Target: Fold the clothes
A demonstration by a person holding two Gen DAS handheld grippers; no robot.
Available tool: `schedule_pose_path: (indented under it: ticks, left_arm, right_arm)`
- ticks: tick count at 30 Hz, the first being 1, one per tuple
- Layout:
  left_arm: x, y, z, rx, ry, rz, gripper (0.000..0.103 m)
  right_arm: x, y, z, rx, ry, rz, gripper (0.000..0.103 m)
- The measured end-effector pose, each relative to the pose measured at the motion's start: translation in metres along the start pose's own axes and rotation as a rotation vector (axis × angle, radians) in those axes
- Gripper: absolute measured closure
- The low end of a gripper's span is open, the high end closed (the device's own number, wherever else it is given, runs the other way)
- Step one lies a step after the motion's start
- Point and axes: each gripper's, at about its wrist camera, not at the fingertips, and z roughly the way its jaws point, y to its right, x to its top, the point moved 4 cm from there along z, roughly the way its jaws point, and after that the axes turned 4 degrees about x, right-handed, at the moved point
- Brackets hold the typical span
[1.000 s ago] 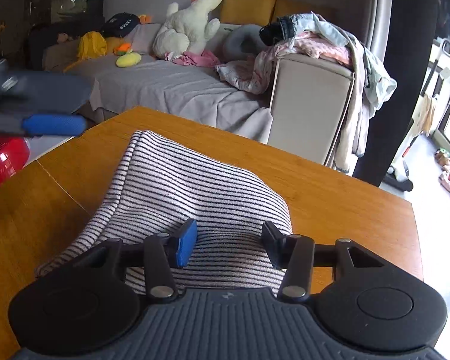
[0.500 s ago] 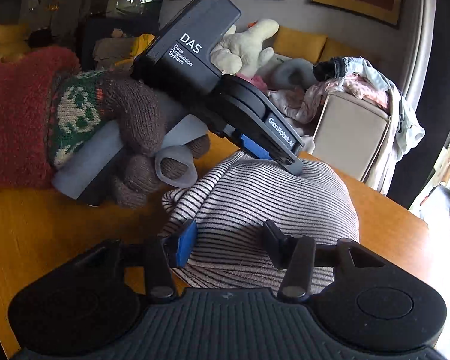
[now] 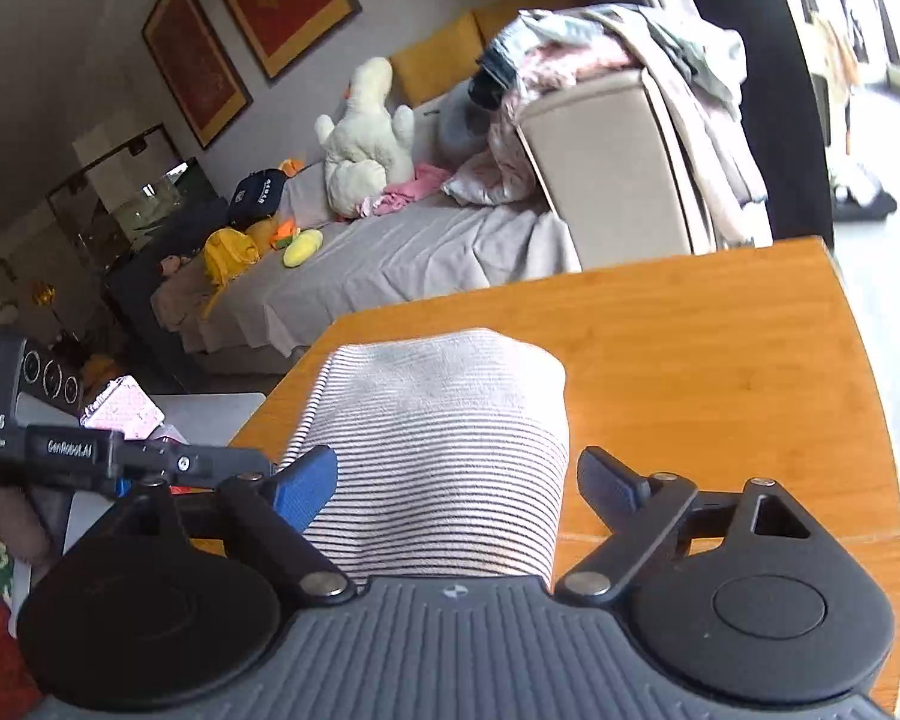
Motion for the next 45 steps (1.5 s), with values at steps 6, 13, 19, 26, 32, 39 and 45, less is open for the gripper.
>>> schedule_pose_path:
  ticks: [6,13,19,26,32,39,45]
  left_arm:
    - [-0.022,0.006,0.043,0.093,-0.078,0.077,0.009]
    - [-0.032,-0.007,0.057,0.027,-0.074,0.064,0.016]
    - [-0.023,-0.029,0.044,0.005,-0.007,0.075,0.029]
    - [0.01,-0.097,0.015,0.078,0.084,0.02,0.03]
    - [0.043,-0.154,0.011,0.107,0.167,-0.04,0.029]
    - [0.068,-0.152,-0.028,0.131,0.27,0.05,0.031]
    - [0.117,-0.125,-0.05,0.02,0.403,0.135,0.031]
  right_arm:
    - [-0.032,0.017,0.032,-0.024,-0.089,0.052,0.008]
    - [-0.032,-0.004,0.053,0.042,-0.139,0.016,0.02]
    - [-0.01,-0.039,0.091,0.036,-0.156,-0.072,0.033]
    - [0.018,-0.084,0.176,0.099,-0.152,-0.157,0.034]
    - [0.042,-0.09,0.229,0.106,-0.144,-0.194,0.032]
    - [0.045,-0.101,0.194,0.009,-0.079,-0.367,0.022]
    - [0.035,-0.142,0.169,0.082,-0.007,-0.484,0.033]
